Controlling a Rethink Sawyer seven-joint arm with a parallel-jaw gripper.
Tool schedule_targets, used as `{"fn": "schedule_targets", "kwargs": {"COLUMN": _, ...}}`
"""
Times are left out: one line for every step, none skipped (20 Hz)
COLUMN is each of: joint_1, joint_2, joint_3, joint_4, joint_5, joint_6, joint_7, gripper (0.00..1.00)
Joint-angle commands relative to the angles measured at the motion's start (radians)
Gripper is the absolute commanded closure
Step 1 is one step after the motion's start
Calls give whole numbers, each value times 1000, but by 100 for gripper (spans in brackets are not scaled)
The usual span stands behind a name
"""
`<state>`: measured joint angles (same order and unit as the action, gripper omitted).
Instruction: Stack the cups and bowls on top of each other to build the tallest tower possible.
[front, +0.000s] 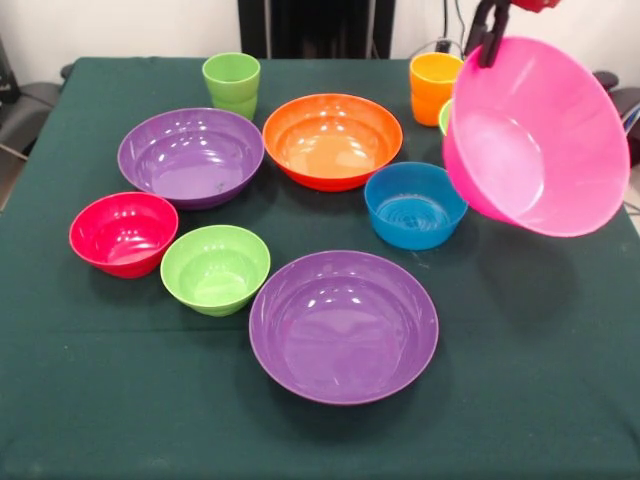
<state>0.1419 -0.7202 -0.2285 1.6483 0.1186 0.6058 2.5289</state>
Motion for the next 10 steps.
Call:
{"fn": "schedule_targets", "kwargs": {"joint_1": -57, "joint_2": 5, "joint_3": 92, "joint_4": 91, "joint_5": -65, "joint_6": -102, "joint_7": -33, "gripper": 100}}
{"fn": "schedule_targets", "kwargs": {"joint_1": -58, "joint_2": 7, "joint_3": 89, "joint_4": 95, "joint_5": -69, "joint_6": -115, "joint_7": -29, "gripper": 100}}
{"fn": "schedule_targets", "kwargs": {"joint_1": -61, "joint_2": 6, "joint_3": 87, "joint_4": 98, "joint_5": -73, "joint_6": -119, "joint_7": -30, "gripper": 100}}
{"fn": "schedule_targets", "kwargs": {"joint_1": -65, "joint_2": 5, "joint_3": 85, "joint_4": 100, "joint_5": -76, "joint_6": -123, "joint_7": -31, "gripper": 100}}
{"fn": "schedule_targets", "kwargs": {"joint_1": -70, "joint_2": 2, "joint_3": 87, "joint_4": 103, "joint_5": -77, "joint_6": -119, "joint_7": -37, "gripper": 100}}
{"fn": "schedule_targets", "kwargs": {"joint_1": -75, "joint_2": 1, "joint_3": 89, "joint_4": 105, "joint_5": -79, "joint_6": -120, "joint_7": -43, "gripper": 100}}
{"fn": "schedule_targets", "kwargs": {"joint_1": -80, "joint_2": 0, "joint_3": 92, "joint_4": 111, "joint_5": -79, "joint_6": -123, "joint_7": -45, "gripper": 100}}
{"fn": "schedule_targets", "kwargs": {"joint_1": -82, "joint_2": 0, "joint_3": 95, "joint_4": 113, "joint_5": -77, "joint_6": -123, "joint_7": -46, "gripper": 100}}
{"fn": "schedule_targets", "kwargs": {"joint_1": -84, "joint_2": -1, "joint_3": 97, "joint_4": 116, "joint_5": -76, "joint_6": -122, "joint_7": -46, "gripper": 100}}
{"fn": "schedule_targets", "kwargs": {"joint_1": -80, "joint_2": 0, "joint_3": 93, "joint_4": 115, "joint_5": -78, "joint_6": -128, "joint_7": -41, "gripper": 100}}
